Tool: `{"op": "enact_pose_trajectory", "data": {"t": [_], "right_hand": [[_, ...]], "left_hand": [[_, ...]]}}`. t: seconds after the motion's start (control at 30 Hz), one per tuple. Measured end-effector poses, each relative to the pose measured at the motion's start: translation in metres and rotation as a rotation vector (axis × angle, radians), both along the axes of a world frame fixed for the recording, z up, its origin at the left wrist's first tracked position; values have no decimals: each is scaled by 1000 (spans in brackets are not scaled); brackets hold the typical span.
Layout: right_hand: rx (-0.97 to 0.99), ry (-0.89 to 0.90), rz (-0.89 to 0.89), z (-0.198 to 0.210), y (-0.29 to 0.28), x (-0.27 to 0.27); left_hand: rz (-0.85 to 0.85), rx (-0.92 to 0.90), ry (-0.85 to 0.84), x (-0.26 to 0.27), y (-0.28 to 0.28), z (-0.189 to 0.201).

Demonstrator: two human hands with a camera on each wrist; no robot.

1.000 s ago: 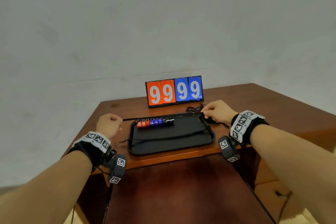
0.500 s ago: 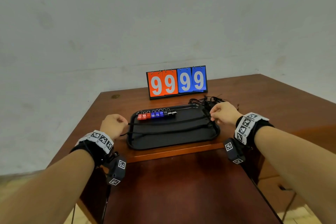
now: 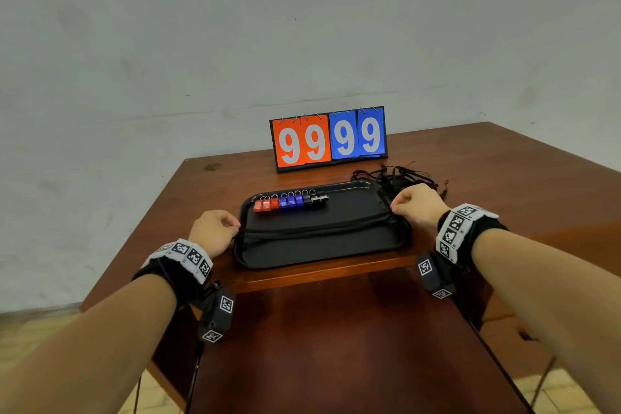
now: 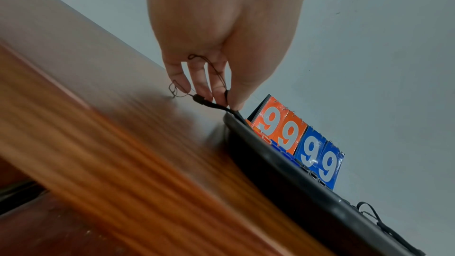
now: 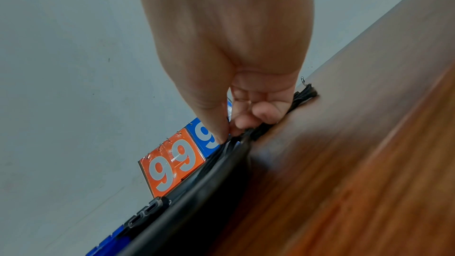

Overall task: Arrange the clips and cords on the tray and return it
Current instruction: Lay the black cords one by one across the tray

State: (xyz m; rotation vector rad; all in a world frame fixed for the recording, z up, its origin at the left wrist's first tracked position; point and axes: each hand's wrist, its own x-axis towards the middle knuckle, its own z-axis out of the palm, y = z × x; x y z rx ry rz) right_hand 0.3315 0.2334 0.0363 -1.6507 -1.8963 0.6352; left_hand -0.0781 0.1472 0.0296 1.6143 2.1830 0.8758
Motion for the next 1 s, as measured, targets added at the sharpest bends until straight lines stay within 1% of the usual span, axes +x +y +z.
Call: {"op": "enact_pose_trajectory", "data": {"t": [0.33, 0.67, 0.9, 1.0], "right_hand": [[-11, 17, -5, -1, -1, -3], [-30, -19, 7, 0, -4, -5], [34, -10, -20, 4, -9, -1], [75, 12, -38, 9, -14, 1]], "left_hand": [[44, -57, -38, -1, -4, 1], [27, -62, -44, -1, -9, 5], [39, -85, 10, 5, -17, 12], [106, -26, 80, 13, -21, 20]]}}
